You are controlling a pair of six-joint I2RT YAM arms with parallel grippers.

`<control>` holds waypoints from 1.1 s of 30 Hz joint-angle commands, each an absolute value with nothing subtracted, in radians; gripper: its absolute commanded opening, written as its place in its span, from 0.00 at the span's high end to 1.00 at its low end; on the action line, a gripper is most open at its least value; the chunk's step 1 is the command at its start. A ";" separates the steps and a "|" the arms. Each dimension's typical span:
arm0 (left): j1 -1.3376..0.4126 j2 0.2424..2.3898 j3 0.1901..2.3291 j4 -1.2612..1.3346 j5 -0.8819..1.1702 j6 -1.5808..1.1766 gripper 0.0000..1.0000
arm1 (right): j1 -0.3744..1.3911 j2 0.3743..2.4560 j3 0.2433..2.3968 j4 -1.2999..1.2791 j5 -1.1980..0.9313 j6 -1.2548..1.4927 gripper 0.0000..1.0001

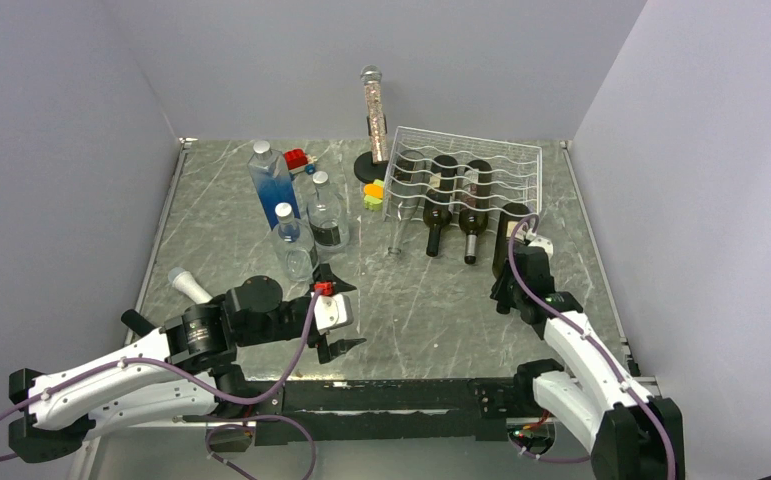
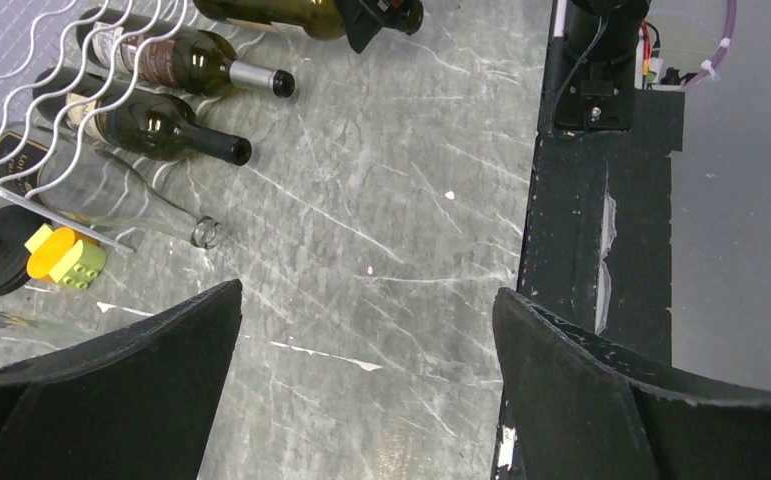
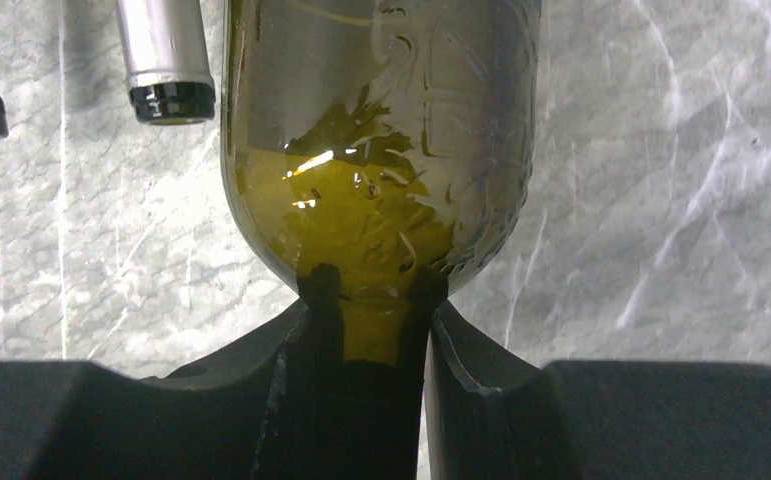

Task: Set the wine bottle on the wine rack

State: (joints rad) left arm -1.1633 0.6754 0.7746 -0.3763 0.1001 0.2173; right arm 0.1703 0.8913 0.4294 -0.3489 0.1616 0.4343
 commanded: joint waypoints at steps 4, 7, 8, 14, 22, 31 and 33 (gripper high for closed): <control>-1.164 0.641 0.801 -0.305 0.095 0.200 0.01 | 0.135 0.953 0.488 0.197 0.245 0.288 1.00; -1.164 0.645 0.798 -0.302 0.094 0.209 0.01 | 0.110 0.998 0.486 0.270 0.227 0.282 1.00; -1.163 0.649 0.799 -0.303 0.093 0.210 0.01 | 0.102 1.020 0.493 0.288 0.221 0.272 1.00; -1.163 0.667 0.810 -0.319 0.094 0.206 0.01 | 0.039 1.164 0.570 0.339 0.188 0.176 1.00; -1.163 0.662 0.798 -0.307 0.086 0.221 0.01 | 0.008 1.282 0.626 0.372 0.149 0.153 1.00; -1.164 0.690 0.801 -0.303 0.080 0.230 0.01 | 0.005 1.382 0.733 0.317 0.137 0.148 1.00; -1.163 0.694 0.803 -0.306 0.079 0.232 0.01 | 0.005 1.407 0.765 0.291 0.141 0.139 1.00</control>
State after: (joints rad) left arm -1.1633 0.6842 0.7746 -0.3412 0.0845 0.2230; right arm 0.0093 1.4132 0.6228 0.0650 0.1219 0.1696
